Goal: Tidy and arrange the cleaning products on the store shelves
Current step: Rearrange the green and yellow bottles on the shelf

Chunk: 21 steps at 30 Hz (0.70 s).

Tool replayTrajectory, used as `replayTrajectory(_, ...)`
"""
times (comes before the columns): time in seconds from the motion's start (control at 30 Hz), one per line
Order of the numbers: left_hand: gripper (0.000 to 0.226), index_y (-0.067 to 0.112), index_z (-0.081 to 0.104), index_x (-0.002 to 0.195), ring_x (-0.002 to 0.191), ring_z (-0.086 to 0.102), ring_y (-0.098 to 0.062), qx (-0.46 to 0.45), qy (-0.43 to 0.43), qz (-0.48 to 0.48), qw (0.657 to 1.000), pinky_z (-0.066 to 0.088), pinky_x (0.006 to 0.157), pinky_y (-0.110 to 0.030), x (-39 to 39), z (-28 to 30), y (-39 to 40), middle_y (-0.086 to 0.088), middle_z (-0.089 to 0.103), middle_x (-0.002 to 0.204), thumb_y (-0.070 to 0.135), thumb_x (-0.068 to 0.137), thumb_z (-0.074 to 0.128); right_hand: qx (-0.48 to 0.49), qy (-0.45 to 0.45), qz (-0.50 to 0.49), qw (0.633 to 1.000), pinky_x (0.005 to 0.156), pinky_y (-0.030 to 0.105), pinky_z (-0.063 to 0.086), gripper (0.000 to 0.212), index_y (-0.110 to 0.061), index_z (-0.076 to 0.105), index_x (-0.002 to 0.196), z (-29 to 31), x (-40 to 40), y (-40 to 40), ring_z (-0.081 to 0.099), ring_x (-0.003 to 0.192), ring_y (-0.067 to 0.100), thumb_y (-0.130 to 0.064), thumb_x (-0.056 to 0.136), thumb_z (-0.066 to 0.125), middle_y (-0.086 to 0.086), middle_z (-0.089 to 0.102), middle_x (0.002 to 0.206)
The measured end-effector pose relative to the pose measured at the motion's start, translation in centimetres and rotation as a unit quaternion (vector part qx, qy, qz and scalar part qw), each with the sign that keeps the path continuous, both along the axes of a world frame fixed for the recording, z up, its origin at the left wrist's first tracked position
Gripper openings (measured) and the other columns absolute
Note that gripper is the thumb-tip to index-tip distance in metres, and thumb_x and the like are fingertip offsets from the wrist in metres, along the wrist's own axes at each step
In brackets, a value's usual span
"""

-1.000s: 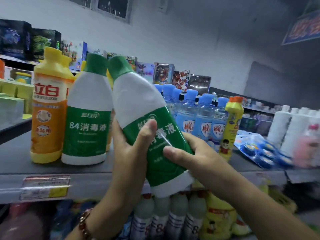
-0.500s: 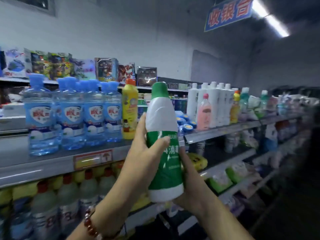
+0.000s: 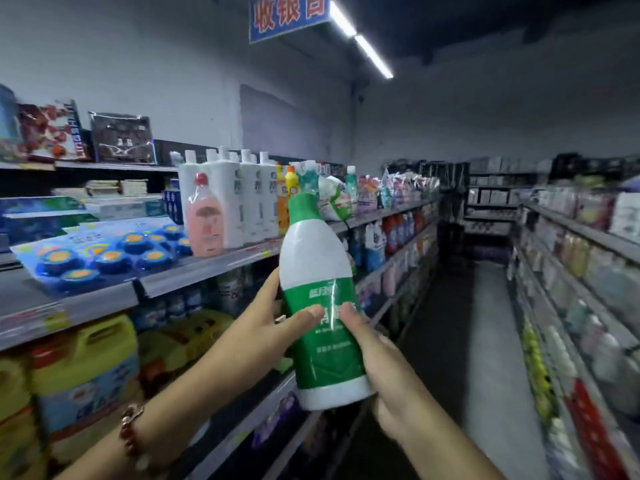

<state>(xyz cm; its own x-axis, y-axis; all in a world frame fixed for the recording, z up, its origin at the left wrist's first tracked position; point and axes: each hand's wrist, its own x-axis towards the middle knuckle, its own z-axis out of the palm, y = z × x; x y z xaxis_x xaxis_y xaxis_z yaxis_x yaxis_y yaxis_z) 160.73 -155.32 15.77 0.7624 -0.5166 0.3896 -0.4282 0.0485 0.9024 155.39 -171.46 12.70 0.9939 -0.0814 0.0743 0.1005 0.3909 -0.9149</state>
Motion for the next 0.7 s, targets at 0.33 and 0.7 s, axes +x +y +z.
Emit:
replayTrajectory(0.33, 0.071, 0.048, 0.043, 0.137, 0.107, 0.074, -0.025, -0.051, 0.123, -0.008, 0.991, 0.061, 0.084, -0.054, 9.2, -5.0, -6.5, 0.009, 0.073, 0.121, 0.032, 0.081, 0.084, -0.117, 0.028, -0.063, 0.991, 0.083, 0.043, 0.061, 0.057, -0.012, 0.072, 0.115, -1.3, 8.0, -6.6, 0.077, 0.092, 0.030, -0.046, 0.070, 0.075, 0.012, 0.079, 0.099)
replayTrajectory(0.7, 0.064, 0.030, 0.048, 0.128, 0.096, 0.077, -0.025, -0.065, 0.095, 0.046, 0.992, 0.063, 0.069, -0.054, 29.2, -3.2, -9.3, 0.004, 0.075, 0.112, 0.027, 0.074, 0.083, -0.285, 0.061, 0.015, 0.957, 0.102, 0.047, 0.052, 0.065, -0.018, 0.071, 0.118, 0.5, 28.7, -11.2, 0.074, 0.103, 0.023, -0.068, 0.076, 0.072, 0.004, 0.078, 0.109)
